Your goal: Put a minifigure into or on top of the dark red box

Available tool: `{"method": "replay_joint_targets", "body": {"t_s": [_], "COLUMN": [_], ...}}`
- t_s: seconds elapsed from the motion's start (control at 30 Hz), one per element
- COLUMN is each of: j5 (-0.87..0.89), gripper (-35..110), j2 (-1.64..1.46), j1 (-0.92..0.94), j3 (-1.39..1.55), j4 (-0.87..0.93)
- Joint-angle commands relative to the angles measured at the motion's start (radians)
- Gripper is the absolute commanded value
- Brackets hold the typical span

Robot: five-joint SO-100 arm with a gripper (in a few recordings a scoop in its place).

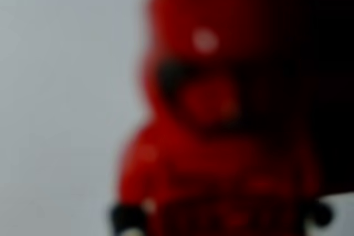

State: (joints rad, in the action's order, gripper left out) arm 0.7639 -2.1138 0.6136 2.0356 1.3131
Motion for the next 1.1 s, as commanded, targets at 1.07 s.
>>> {"method": "replay_joint_targets", "body": {"t_s": [1.07], "j5": [-0.350], "gripper": [8], "j2": [0.354], "j1": [0.037], "j3": [-0.324], "j4": [0.063]}}
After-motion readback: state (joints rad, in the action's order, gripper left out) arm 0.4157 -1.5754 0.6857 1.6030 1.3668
